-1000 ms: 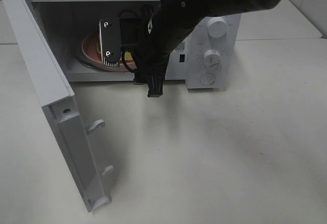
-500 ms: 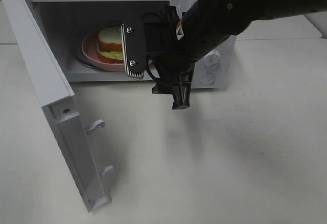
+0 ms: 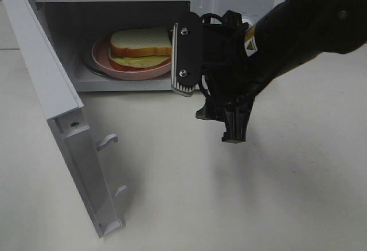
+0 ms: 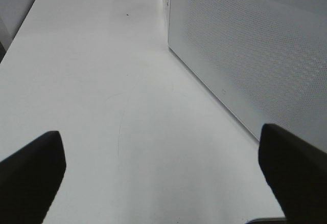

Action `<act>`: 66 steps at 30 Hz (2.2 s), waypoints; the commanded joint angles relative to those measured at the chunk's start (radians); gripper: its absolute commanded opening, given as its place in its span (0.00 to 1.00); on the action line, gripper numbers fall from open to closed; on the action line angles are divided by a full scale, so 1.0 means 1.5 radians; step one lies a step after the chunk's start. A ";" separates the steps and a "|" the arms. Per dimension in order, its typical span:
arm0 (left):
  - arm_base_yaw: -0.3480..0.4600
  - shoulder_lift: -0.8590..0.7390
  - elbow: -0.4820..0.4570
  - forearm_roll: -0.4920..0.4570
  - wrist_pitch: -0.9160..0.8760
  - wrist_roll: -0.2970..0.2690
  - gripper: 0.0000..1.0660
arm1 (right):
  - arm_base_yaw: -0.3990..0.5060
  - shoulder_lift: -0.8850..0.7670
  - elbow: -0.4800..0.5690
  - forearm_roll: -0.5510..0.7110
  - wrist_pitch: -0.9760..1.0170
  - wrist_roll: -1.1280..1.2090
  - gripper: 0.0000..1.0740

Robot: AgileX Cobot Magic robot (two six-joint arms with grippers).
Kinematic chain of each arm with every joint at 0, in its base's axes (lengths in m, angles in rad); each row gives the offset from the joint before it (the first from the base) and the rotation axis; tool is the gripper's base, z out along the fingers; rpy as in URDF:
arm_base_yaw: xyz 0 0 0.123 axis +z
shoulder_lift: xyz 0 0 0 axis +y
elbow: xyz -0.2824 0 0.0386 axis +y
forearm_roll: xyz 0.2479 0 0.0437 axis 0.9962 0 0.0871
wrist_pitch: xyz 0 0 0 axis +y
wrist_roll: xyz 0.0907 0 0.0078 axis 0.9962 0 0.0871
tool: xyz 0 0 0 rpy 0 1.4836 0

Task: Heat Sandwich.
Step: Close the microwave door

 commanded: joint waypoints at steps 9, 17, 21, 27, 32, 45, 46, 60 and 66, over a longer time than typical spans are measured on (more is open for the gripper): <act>0.000 -0.017 0.003 0.000 -0.005 -0.002 0.91 | 0.002 -0.115 0.088 -0.001 0.048 0.140 0.64; 0.000 -0.017 0.003 0.000 -0.005 -0.002 0.91 | 0.002 -0.195 0.123 -0.001 0.129 0.307 0.67; 0.000 -0.017 0.003 0.000 -0.005 -0.002 0.91 | 0.002 -0.245 0.149 -0.001 0.188 0.361 0.76; 0.000 -0.017 0.003 0.000 -0.005 -0.002 0.91 | 0.002 -0.293 0.159 -0.001 0.282 0.377 0.77; 0.000 -0.017 0.003 0.000 -0.005 -0.002 0.91 | 0.002 -0.345 0.159 -0.001 0.354 0.409 0.75; 0.000 -0.017 0.003 0.000 -0.005 -0.002 0.91 | 0.002 -0.468 0.159 0.001 0.509 0.487 0.71; 0.000 -0.017 0.003 0.000 -0.005 -0.002 0.91 | 0.002 -0.482 0.159 0.001 0.516 0.493 0.71; 0.000 -0.017 0.003 0.000 -0.005 -0.002 0.91 | -0.075 -0.690 0.159 0.002 0.553 0.547 0.71; 0.000 -0.017 0.003 0.000 -0.005 -0.002 0.91 | -0.170 -0.766 0.163 0.003 0.553 0.547 0.71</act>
